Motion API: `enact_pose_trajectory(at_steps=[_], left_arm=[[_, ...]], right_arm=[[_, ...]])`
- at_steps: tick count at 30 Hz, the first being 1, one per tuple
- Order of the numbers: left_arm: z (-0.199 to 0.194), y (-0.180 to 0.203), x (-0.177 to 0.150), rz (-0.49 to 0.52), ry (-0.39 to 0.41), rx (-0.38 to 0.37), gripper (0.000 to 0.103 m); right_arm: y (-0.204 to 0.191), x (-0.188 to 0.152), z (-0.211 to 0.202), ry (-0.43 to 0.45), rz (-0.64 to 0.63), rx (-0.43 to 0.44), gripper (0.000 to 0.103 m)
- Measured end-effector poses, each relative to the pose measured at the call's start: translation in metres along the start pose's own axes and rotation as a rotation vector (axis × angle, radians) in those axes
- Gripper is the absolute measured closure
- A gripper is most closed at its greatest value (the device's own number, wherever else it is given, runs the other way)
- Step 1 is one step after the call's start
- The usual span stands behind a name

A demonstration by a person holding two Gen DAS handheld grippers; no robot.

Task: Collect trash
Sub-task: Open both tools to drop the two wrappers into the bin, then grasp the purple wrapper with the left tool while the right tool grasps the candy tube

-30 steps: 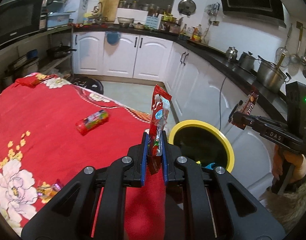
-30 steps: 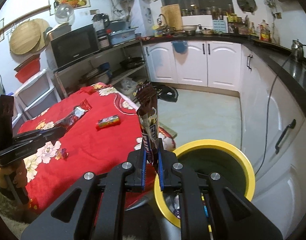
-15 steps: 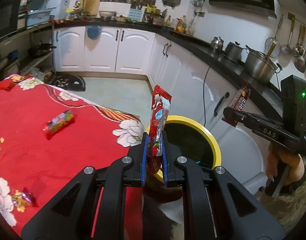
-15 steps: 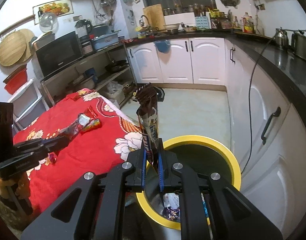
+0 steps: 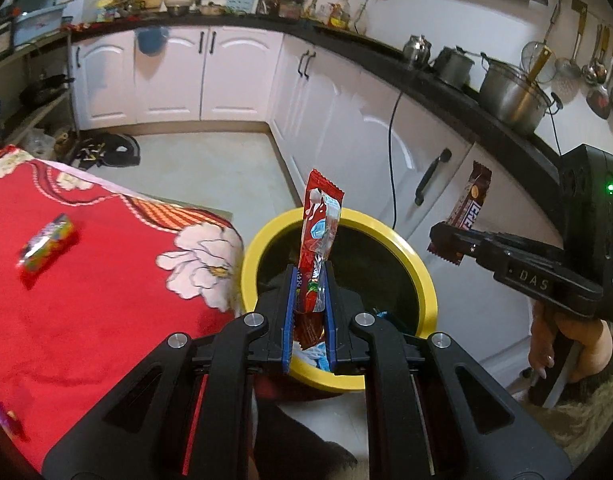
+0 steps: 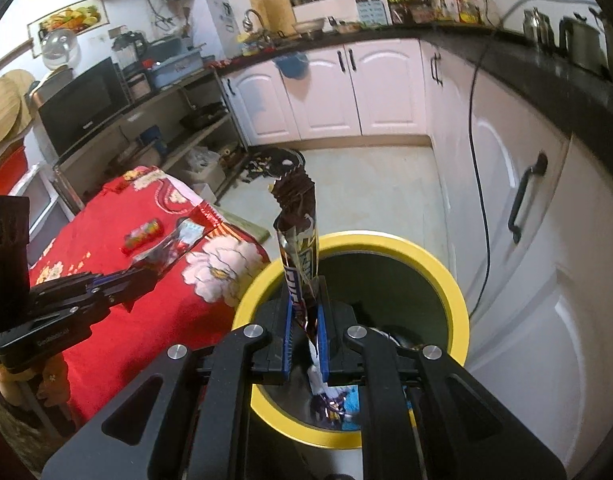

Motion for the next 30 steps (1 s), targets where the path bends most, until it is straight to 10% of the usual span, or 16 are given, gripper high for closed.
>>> enact_pose_trajectory(at_steps=[11,14,23,30], left_arm=[[0.057,0.009,-0.009,0.010,-0.085,-0.040,0.093],[0.066,0.006,-0.011,0.000,-0.101,-0.024,0.057],[0.042,-0.021,-0.014,-0.043,-0.072,0.057,0.012],[-0.015,-0.062,-0.015,-0.086,-0.003,0.186,0.011]], right_arm=[[0.037,-0.027,0.040,-0.105,0.067,-0.063,0.082],[0.049,-0.031,0.045,-0.115,0.096,-0.088,0.066],[0.047,-0.023,0.036,-0.060,0.103,-0.102,0.046],[-0.003,0.000,0.023,0.014,-0.016,-0.054,0.035]])
Point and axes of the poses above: each gripper's, at about its wrist camera, not at the fingertips, and z roughly the way its jaws point, y to its right, x to its top, the point moved 8 cm from there along z, roughly the way its jaws point, and after that the axes turned 8 degrees about z, right-handed, at the moved point
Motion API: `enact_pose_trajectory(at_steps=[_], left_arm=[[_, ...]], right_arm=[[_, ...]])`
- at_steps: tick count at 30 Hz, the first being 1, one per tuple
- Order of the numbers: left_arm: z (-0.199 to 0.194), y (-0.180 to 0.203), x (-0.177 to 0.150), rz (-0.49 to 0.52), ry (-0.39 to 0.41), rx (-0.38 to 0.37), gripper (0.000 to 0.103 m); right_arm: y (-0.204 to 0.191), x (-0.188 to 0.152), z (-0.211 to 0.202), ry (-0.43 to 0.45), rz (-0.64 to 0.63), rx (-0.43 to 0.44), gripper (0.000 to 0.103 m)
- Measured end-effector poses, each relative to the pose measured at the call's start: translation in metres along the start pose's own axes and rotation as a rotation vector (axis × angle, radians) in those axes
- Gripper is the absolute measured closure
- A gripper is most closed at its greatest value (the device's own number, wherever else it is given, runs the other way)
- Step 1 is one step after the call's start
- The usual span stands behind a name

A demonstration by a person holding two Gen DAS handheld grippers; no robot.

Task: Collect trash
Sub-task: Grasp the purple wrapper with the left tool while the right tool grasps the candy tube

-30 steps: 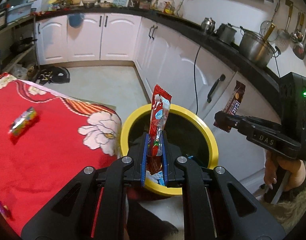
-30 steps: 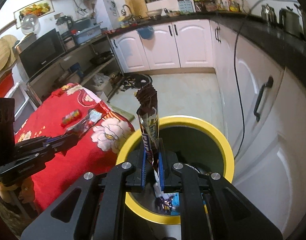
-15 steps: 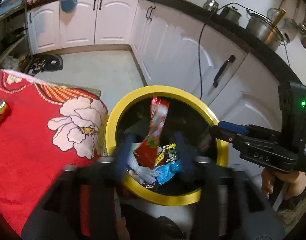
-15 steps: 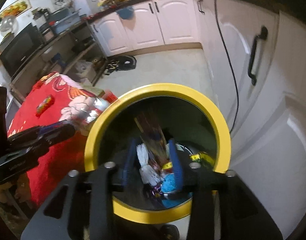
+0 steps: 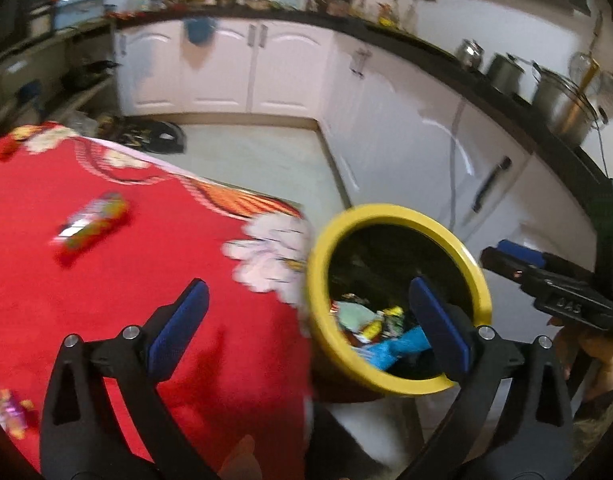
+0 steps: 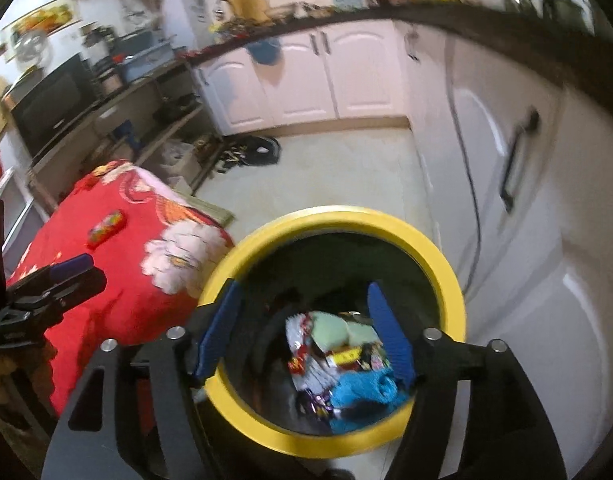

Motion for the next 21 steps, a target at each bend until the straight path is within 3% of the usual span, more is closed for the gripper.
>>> enact_pose_trajectory(at_steps=[5,11,16,21], left_arm=[[-0.041,-0.048,-0.007,-0.080,0.042,0.093,0.011],[-0.090,-0.110,-0.041,-0.173,0.048,0.244,0.011],[-0.113,-0.147,-0.071,-0.165,0.001,0.298,0.011],[-0.120,-0.163,-0.105,-0.110,-0.060,0.278,0.011]], right_arm=[[-0.060,0.014,0.002,0.024,-0.144,0.072,0.030],[-0.150,0.029,0.029,0.007,-0.332,0.177,0.027],[-0.214,0.027,0.066,-0.054,-0.443,0.229,0.026],[-0.263,0.019,0.109,-0.103,-0.602,0.218,0.026]])
Point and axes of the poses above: each gripper's, at about its wrist camera, not at the fingertips, and z roughly the way its jaws point, y to its right, x to its top, the point moved 8 cm from there along z, roughly the way its jaws point, and after that the axes turned 8 degrees about z, right-handed, at the moved point
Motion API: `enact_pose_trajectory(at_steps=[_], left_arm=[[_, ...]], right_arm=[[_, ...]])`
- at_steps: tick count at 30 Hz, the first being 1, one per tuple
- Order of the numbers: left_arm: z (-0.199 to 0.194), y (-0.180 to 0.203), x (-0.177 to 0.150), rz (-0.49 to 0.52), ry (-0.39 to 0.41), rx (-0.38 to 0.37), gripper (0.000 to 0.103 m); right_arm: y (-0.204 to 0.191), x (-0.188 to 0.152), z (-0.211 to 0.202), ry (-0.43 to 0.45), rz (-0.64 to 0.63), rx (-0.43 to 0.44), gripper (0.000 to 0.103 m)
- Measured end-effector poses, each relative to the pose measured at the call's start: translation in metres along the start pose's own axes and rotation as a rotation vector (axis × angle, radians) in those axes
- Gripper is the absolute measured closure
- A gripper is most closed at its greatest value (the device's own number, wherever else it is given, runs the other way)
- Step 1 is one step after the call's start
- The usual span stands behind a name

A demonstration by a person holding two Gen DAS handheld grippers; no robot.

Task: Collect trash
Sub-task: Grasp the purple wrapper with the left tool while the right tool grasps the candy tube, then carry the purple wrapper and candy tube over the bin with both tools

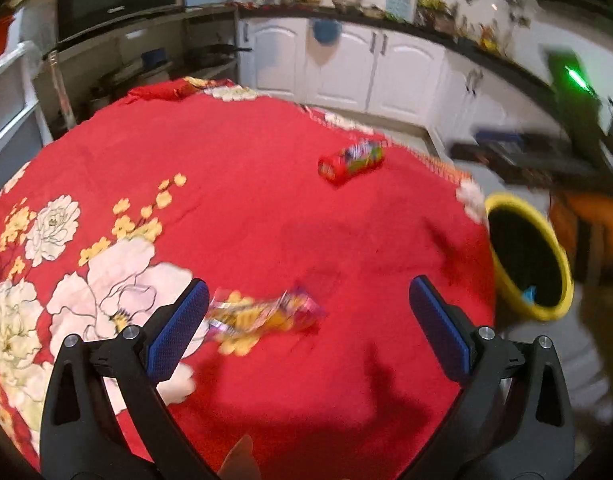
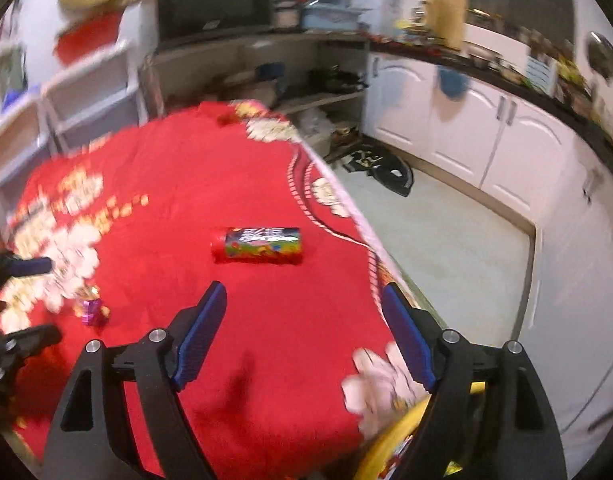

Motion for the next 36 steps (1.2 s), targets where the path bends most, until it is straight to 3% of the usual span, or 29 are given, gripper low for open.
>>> enact_pose_trajectory(at_steps=[8,14,17,20,22,24,27,28,32,36], left_arm=[[0.011,-0.016,-0.017,0.112,-0.046,-0.006,0.011],[0.035,-0.023,-0.019,0.192,-0.111,-0.022,0.011],[0.046,-0.021,-0.018,0.215,-0.133,-0.047,0.016],[0.059,-0.023,-0.021,0.212,-0.161,-0.063,0.036],[0.063,-0.022,-0.022,0.211,-0.161,-0.069,0.042],[0.065,-0.023,-0.022,0.203,-0.154,-0.075,0.045],[0.065,-0.026,-0.020,0.177,-0.149,-0.073,0.061],[0.065,-0.025,-0.019,0.163,-0.150,-0.083,0.083],[0.067,-0.026,-0.019,0.127,-0.152,-0.053,0.089],[0.065,-0.021,-0.012,0.083,-0.135,-0.073,0.090]], right_arm=[[-0.030,0.009,0.065,-0.138,-0.335,-0.028,0.014],[-0.041,0.016,0.102,-0.199,-0.546,-0.025,0.014],[-0.051,0.017,0.118,-0.230,-0.648,0.000,0.014],[-0.060,0.014,0.131,-0.265,-0.712,0.029,0.018],[-0.067,0.011,0.137,-0.298,-0.707,0.094,0.030],[-0.071,0.010,0.138,-0.343,-0.628,0.188,0.054],[-0.065,0.008,0.137,-0.350,-0.515,0.209,0.057],[-0.063,0.007,0.135,-0.349,-0.475,0.210,0.059],[-0.055,-0.007,0.118,-0.322,-0.346,0.179,0.066],[-0.048,-0.028,0.091,-0.287,-0.240,0.123,0.069]])
Point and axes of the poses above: each gripper's, at about its wrist camera, not at the fingertips, and z roughly the way its jaws point, y to its right, x to its top, the point moved 8 cm from there along z, roughly the way its jaws point, and after that the axes turned 8 degrees about z, right-handed, at the moved point
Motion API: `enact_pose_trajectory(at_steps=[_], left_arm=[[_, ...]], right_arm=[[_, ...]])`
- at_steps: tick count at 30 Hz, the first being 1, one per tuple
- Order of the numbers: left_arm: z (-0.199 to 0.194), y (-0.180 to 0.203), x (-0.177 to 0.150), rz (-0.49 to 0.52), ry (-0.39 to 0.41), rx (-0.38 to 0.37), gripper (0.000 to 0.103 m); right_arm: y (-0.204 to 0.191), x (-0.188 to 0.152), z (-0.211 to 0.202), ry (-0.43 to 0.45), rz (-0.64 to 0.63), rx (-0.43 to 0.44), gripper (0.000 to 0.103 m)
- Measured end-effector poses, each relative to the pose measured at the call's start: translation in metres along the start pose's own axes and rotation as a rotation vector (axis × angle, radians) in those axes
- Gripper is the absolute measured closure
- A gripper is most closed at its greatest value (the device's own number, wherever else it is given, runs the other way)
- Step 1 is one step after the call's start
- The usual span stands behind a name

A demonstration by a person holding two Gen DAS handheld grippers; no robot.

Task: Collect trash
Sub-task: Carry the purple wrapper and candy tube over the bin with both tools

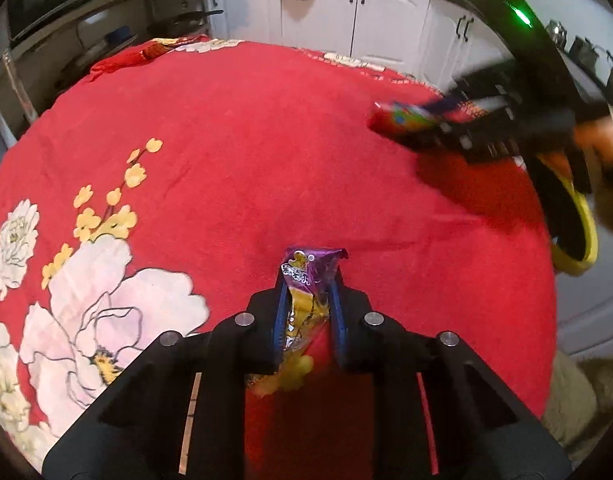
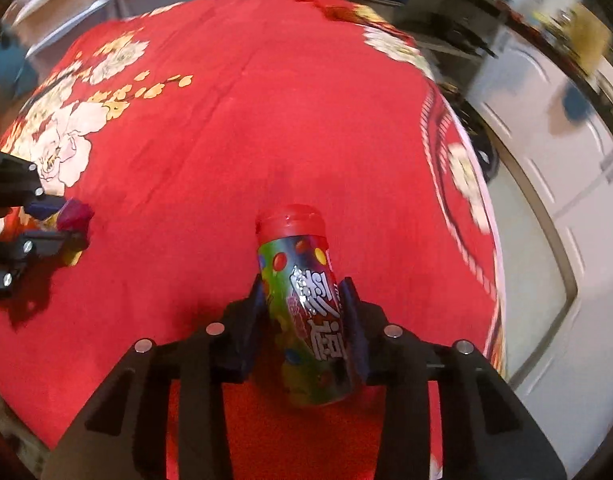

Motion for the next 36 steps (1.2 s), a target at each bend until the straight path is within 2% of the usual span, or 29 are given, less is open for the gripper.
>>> enact_pose_trajectory(at_steps=[2,5,11,17,23,29,36], left_arm=[[-0.002,0.007,0.006,-0.003,0.012,-0.012,0.091],[-0.006,0.026,0.020,0.013,0.048,-0.027,0.091],[-0.012,0.074,0.055,0.068,0.110,-0.082,0.091],[-0.018,0.130,0.089,0.121,0.163,-0.147,0.091],[-0.024,0.179,0.112,0.161,0.206,-0.198,0.091],[-0.026,0.211,0.129,0.167,0.237,-0.255,0.091],[-0.013,0.247,0.142,0.180,0.226,-0.327,0.091]], right_arm=[[0.004,-0.016,-0.012,0.021,0.098,-0.002,0.069],[0.007,-0.038,-0.034,0.072,0.174,0.019,0.070],[0.040,-0.082,-0.092,0.172,0.353,-0.005,0.070],[0.075,-0.134,-0.149,0.259,0.506,-0.069,0.070],[0.101,-0.175,-0.189,0.312,0.620,-0.164,0.070],[0.123,-0.202,-0.216,0.379,0.718,-0.218,0.070],[0.145,-0.230,-0.218,0.382,0.805,-0.226,0.069]])
Point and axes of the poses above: each gripper's, at about its wrist camera, not at the fingertips, and z roughly the way its jaws point, y to its right, x to its top, the point moved 8 cm from there along z, roughly the way its jaws point, and after that the axes turned 8 degrees about z, right-handed, at the moved point
